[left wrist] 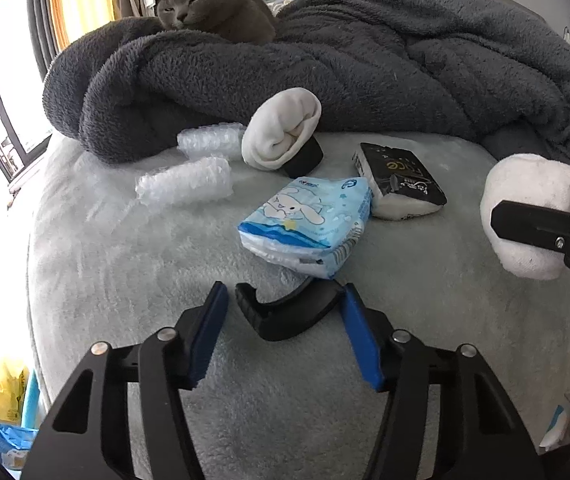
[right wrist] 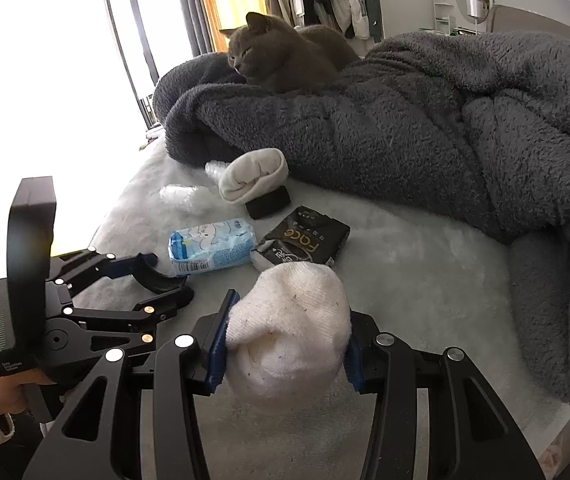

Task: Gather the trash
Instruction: 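Lift the white sock with the right tool and carry it over the bin, then lower the white sock into the bin and open the right tool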

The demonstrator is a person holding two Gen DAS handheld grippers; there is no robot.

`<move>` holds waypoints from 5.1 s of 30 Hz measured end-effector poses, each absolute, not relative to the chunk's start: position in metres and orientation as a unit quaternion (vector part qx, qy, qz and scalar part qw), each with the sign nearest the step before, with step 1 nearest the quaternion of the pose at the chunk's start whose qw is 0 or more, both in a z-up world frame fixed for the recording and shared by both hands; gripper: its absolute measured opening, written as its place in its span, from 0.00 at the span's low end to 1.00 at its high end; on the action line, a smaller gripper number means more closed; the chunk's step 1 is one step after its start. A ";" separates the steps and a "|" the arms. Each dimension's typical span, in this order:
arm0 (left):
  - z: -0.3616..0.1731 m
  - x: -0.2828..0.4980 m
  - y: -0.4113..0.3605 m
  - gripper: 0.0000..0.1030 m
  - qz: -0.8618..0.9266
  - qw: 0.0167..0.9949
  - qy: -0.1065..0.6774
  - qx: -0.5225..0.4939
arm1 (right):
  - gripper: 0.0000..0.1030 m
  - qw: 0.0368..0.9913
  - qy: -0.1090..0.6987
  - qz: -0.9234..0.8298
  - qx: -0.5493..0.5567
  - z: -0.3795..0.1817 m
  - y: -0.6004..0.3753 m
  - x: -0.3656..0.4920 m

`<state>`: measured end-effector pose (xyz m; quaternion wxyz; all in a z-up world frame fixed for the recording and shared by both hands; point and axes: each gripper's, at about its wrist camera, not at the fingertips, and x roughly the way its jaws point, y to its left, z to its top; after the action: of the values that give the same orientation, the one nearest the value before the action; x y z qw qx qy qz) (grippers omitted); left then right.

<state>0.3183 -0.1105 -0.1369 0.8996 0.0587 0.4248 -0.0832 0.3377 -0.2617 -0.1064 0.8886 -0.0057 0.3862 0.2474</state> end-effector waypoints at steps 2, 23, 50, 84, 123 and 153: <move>-0.136 0.318 -0.109 0.52 -0.091 0.898 0.426 0.056 | 0.46 0.888 0.385 0.251 0.003 -0.105 -0.262 0.338; -0.110 0.291 -0.067 0.44 -0.167 0.893 0.418 0.003 | 0.46 0.885 0.370 0.281 0.030 -0.082 -0.208 0.347; -0.107 0.266 0.048 0.43 -0.133 0.886 0.442 -0.041 | 0.46 0.862 0.366 0.350 0.015 -0.070 -0.083 0.351; -0.180 0.208 0.187 0.43 -0.058 0.829 0.551 -0.079 | 0.46 0.801 0.395 0.448 -0.036 -0.087 0.100 0.312; -0.153 0.149 0.298 0.71 0.050 0.880 0.459 -0.113 | 0.46 0.706 0.535 0.431 -0.168 -0.222 0.222 0.277; -0.043 0.128 0.302 0.83 0.064 0.951 0.287 -0.094 | 0.66 0.624 0.607 0.412 -0.268 -0.290 0.239 0.238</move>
<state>0.1280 0.3018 -0.0426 0.9511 -0.0938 0.2871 0.0640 0.2382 0.2393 -0.2901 0.6243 -0.2684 0.6068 0.4123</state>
